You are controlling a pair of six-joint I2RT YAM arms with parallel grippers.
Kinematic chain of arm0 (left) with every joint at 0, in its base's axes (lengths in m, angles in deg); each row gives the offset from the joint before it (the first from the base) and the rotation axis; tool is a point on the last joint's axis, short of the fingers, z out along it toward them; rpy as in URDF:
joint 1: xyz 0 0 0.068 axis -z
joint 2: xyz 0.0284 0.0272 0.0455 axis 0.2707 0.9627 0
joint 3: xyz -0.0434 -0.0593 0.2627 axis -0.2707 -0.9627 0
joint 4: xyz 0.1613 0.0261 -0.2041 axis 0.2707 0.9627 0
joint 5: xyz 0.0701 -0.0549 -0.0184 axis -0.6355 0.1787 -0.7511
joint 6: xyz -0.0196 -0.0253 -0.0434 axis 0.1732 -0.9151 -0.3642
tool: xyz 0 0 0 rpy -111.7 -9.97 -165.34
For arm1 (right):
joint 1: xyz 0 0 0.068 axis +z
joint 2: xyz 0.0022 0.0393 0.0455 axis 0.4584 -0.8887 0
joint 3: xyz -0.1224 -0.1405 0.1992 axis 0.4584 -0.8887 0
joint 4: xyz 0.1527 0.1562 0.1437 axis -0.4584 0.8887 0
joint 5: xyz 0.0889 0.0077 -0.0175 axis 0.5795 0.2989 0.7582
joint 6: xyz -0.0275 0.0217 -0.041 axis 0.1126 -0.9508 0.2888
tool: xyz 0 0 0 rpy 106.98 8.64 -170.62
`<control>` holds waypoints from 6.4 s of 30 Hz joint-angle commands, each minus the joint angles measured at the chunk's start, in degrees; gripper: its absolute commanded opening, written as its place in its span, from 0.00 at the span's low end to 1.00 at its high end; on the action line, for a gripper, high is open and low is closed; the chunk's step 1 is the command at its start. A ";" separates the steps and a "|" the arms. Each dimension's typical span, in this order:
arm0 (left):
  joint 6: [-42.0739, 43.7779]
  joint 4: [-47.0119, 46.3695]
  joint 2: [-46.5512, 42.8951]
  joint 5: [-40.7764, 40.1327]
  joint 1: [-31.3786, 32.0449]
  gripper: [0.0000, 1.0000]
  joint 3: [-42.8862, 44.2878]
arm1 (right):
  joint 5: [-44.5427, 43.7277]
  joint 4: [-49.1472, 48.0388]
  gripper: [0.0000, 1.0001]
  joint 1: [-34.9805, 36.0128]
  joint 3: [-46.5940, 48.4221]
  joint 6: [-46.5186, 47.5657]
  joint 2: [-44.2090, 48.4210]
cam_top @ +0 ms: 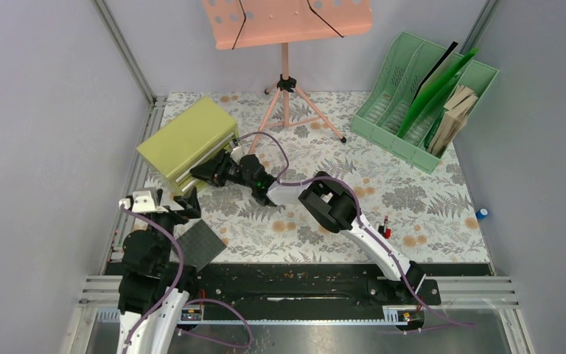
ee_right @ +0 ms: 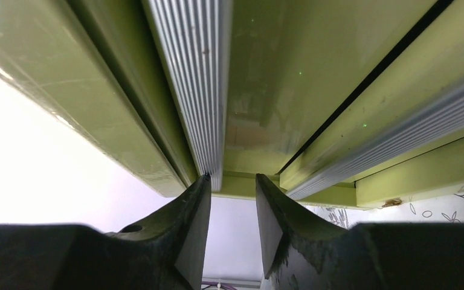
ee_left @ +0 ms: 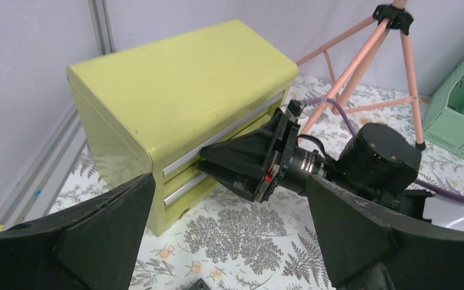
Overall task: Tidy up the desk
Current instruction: Open the drawer in the storage box.
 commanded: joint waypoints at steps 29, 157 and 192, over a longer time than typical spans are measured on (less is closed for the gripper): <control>-0.19 4.23 -8.63 2.16 0.17 0.99 2.30 | -5.39 -6.68 0.39 -0.78 3.21 0.62 -1.46; -0.19 -10.70 38.89 -16.27 -4.00 0.00 3.96 | -7.49 -27.00 0.00 0.34 -32.68 1.31 15.36; 1.04 -10.68 37.17 -19.40 -3.12 0.00 3.62 | -18.93 -20.59 0.30 2.53 -44.69 -2.91 21.98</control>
